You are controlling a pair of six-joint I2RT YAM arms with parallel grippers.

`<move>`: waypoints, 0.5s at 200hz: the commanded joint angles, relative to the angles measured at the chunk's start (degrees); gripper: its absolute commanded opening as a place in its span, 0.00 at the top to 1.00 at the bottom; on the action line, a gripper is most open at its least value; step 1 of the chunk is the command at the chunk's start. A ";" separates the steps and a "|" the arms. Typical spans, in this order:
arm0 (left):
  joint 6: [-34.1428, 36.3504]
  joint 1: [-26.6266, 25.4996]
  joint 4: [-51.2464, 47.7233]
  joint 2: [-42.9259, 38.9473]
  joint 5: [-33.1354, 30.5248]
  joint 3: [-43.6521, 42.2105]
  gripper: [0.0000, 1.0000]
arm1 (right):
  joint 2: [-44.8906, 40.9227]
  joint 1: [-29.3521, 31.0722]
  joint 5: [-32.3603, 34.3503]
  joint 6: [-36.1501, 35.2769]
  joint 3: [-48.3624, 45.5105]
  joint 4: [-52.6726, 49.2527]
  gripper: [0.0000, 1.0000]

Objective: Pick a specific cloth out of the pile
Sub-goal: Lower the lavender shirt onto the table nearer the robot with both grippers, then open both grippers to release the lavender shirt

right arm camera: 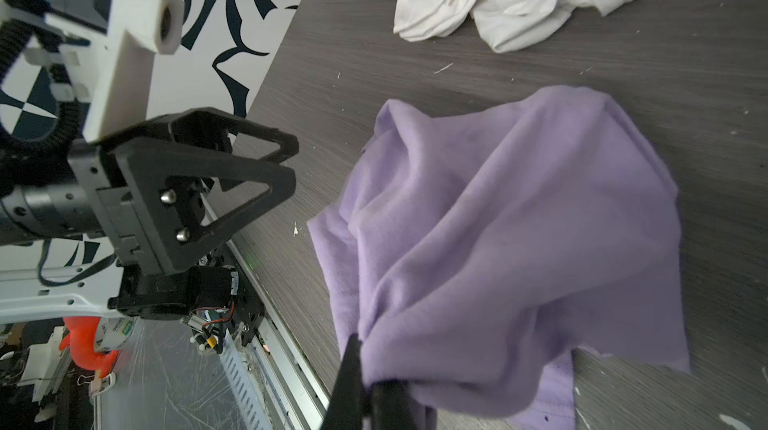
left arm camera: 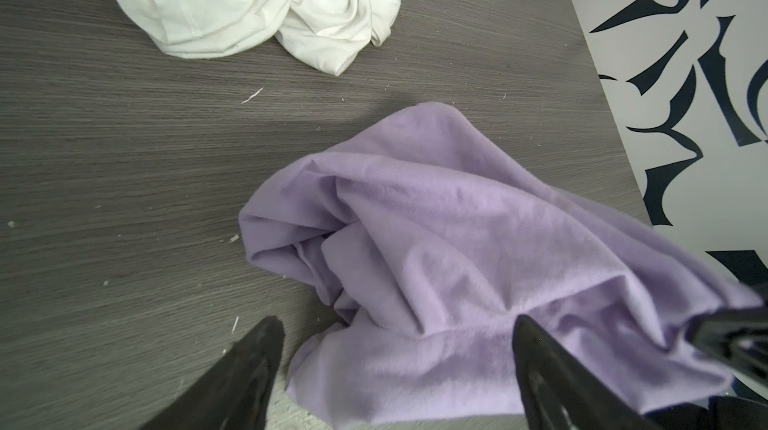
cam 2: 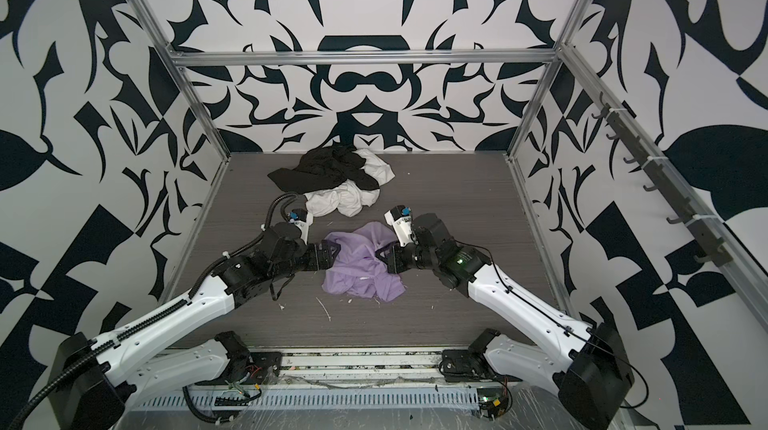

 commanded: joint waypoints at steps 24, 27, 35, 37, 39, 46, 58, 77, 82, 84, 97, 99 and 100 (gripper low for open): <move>-0.36 0.40 -0.23 0.72 0.29 2.10 0.11 | 1.10 0.50 -0.55 -1.87 -2.26 -0.16 1.00; -0.40 0.40 -0.23 0.73 0.24 2.08 0.11 | 1.29 0.50 -0.56 -1.96 -2.48 -0.03 1.00; -0.34 0.40 -0.14 0.75 0.23 2.01 0.11 | 1.80 0.58 -0.60 -2.09 -2.90 0.17 1.00; -0.34 0.40 -0.14 0.74 0.21 1.99 0.11 | 1.94 0.59 -0.62 -2.16 -2.95 0.28 1.00; -0.39 0.40 -0.07 0.76 0.27 2.03 0.11 | 2.15 0.59 -0.67 -2.18 -3.07 0.35 1.00; -0.43 0.40 -0.05 0.76 0.32 2.01 0.11 | 2.69 0.67 -0.76 -2.32 -3.35 0.67 1.00; -0.43 0.47 -0.05 0.72 0.35 1.98 0.11 | 3.69 1.38 -0.66 -2.80 -3.35 0.86 1.00; -0.43 0.49 -0.22 0.61 -0.03 1.90 0.11 | 5.36 2.58 -0.21 -3.42 -3.57 0.98 1.00; -0.43 0.49 -0.22 0.58 -0.14 1.90 0.11 | 5.76 2.75 -0.14 -3.42 -3.73 1.24 1.00; -0.43 0.51 -0.22 0.56 -0.15 1.83 0.11 | 5.92 2.78 -0.09 -3.46 -3.81 1.32 1.00; -0.43 0.58 -0.18 0.39 -0.31 1.64 0.11 | 6.84 3.11 -0.16 -3.45 -4.63 2.09 1.00; -0.43 0.62 -0.21 0.41 -0.28 1.68 0.11 | 6.98 3.20 -0.16 -3.43 -4.76 2.23 1.00; -0.43 0.60 -0.22 0.41 -0.31 1.66 0.11 | 7.03 3.17 -0.11 -3.47 -4.83 2.32 1.00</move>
